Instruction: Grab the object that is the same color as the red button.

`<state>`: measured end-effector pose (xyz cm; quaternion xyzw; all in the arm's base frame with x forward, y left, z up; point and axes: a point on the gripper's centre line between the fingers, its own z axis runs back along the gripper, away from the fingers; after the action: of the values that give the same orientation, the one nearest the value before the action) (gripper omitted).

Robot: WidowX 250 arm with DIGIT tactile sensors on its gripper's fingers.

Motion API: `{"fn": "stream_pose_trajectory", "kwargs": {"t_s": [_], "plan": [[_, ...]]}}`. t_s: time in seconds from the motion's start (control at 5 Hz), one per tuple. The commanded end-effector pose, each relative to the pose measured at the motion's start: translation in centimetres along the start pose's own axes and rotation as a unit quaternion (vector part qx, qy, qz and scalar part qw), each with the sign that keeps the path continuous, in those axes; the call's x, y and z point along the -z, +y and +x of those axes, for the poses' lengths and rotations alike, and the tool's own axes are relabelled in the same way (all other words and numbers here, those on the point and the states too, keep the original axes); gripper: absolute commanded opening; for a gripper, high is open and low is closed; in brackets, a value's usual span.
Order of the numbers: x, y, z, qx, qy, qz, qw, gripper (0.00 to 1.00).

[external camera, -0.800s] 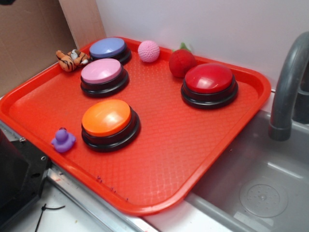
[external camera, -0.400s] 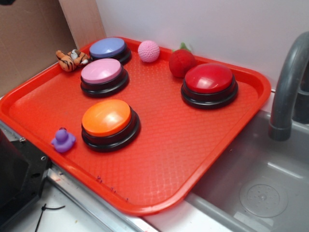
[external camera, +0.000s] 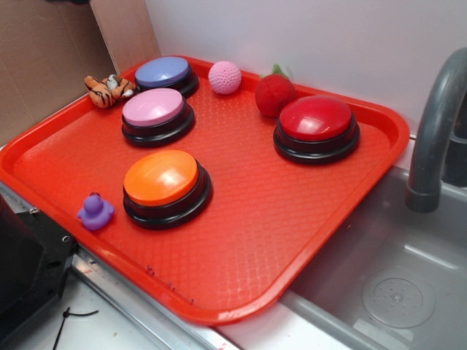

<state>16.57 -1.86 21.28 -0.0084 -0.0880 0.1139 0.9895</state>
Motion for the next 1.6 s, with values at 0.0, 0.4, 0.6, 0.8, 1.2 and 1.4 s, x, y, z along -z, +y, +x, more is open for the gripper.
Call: {"fn": "stream_pose_trajectory", "kwargs": {"t_s": [0.0, 0.4, 0.6, 0.8, 1.2, 1.4], "plan": [[3.8, -1.2, 4.7, -0.098, -0.089, 0.011, 0.991, 1.0], [8.4, -1.9, 9.4, -0.162, -0.143, 0.009, 0.976, 1.0], [10.9, -2.2, 11.6, -0.184, -0.151, 0.011, 0.971, 1.0], [13.4, -2.3, 13.2, -0.187, -0.15, 0.023, 0.971, 1.0], [16.4, -3.4, 15.1, -0.182, -0.139, 0.006, 0.973, 1.0], [17.2, -3.3, 15.3, -0.172, -0.137, -0.047, 0.974, 1.0]]}}
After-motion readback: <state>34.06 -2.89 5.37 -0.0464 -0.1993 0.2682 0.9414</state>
